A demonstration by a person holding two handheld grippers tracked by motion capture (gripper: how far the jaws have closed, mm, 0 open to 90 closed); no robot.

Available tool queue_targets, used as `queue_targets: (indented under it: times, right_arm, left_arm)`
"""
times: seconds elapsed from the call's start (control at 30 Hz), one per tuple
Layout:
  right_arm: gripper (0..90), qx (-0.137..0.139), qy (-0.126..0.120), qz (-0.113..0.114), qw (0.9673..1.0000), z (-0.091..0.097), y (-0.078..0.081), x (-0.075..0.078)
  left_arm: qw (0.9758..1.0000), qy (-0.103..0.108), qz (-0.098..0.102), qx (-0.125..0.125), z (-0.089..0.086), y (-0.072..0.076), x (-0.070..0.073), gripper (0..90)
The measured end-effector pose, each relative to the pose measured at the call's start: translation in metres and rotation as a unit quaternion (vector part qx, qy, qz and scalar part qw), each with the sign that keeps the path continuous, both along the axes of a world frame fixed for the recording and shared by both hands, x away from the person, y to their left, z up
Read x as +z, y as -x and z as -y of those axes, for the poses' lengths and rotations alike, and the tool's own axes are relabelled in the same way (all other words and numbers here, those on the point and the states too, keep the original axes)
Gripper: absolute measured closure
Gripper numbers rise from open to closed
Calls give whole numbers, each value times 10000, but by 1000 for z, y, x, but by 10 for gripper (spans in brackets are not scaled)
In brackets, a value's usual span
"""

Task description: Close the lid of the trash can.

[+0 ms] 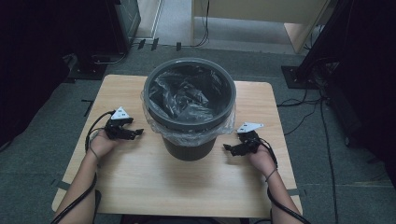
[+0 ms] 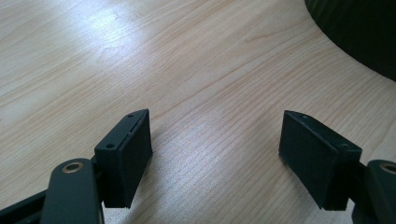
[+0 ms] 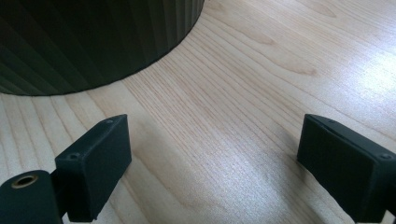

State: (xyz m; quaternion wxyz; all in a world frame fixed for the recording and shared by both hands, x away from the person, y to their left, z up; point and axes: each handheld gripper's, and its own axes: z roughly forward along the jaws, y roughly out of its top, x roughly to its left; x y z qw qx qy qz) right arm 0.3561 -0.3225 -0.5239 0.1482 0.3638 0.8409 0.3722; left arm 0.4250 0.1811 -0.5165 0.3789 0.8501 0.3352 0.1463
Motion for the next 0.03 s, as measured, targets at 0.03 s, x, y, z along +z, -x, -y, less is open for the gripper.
queue_targets:
  times: [0.03]
  right_arm:
    - [91,-1,0,0,10000,0,0,0]
  left_arm:
    - [10000,1,-1,13,0,0,0,248]
